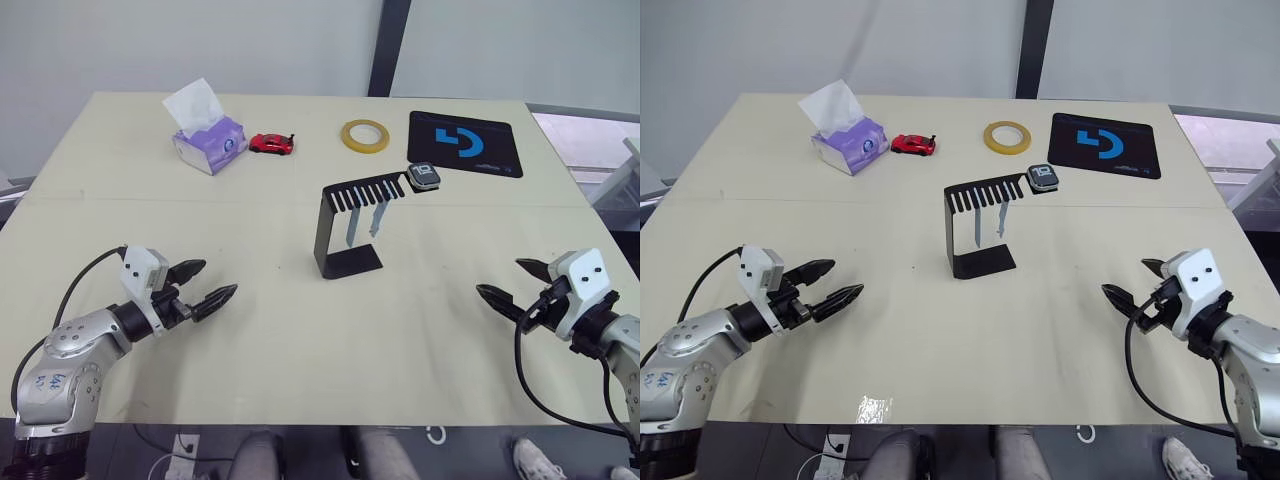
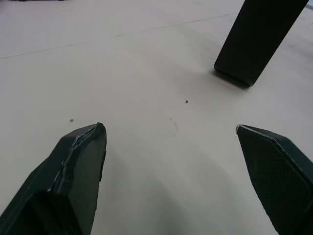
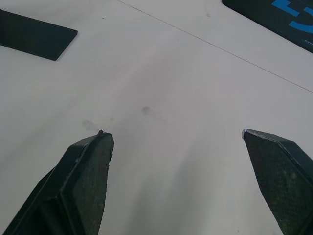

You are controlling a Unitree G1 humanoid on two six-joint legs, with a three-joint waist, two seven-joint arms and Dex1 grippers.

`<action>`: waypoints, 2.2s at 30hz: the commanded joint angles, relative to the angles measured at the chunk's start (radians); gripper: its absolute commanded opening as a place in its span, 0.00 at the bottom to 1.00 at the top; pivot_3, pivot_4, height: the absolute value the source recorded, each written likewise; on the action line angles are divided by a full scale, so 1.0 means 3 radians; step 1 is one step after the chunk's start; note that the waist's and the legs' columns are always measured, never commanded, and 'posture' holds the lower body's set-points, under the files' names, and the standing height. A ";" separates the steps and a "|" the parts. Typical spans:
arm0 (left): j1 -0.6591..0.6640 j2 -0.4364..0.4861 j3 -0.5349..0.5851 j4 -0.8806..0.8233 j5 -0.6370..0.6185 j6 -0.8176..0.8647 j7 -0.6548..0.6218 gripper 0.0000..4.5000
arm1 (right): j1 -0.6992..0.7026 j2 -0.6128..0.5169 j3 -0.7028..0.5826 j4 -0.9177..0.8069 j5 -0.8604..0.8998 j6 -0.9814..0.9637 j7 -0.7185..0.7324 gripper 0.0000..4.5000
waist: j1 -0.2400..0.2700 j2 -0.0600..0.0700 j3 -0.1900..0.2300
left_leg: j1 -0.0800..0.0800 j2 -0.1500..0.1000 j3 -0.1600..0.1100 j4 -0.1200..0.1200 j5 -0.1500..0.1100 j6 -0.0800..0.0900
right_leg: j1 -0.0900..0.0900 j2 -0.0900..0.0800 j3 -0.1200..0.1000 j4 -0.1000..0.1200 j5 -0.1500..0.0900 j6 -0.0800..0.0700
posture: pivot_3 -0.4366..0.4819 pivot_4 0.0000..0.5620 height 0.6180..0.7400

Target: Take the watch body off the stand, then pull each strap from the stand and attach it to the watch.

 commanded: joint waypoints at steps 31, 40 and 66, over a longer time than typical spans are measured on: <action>-0.0021 0.0099 0.0116 -0.0386 -0.0316 0.0361 0.0072 1.00 | 0.0121 0.0014 -0.0055 -0.0439 -0.0006 0.0168 -0.0304 1.00 | -0.0009 0.0000 0.0000 | 0.0000 0.0001 -0.0001 0.0000 0.0000 0.0000 | 0.0000 0.0000 0.0000 0.0000 0.0000 0.0000 | 0.48 0.27 0.98; -0.0277 0.0444 0.0299 -0.0718 -0.0871 0.0872 -0.0013 1.00 | 0.0238 0.0065 -0.0260 -0.1221 0.0209 0.0785 -0.0664 1.00 | -0.0027 0.0000 0.0000 | -0.0001 0.0003 -0.0003 0.0000 -0.0001 -0.0003 | 0.0000 -0.0002 -0.0001 0.0000 -0.0001 -0.0001 | 0.48 0.27 0.98; -0.2284 0.0386 -0.0477 -0.0337 -0.1584 0.1200 -0.0282 1.00 | -0.1573 0.0761 0.0001 -0.2543 0.1812 0.2818 -0.3041 1.00 | -0.0078 0.0000 0.0000 | -0.0009 -0.0006 -0.0014 0.0001 0.0012 -0.0032 | -0.0003 0.0004 0.0010 0.0001 -0.0007 -0.0009 | 0.48 0.27 0.98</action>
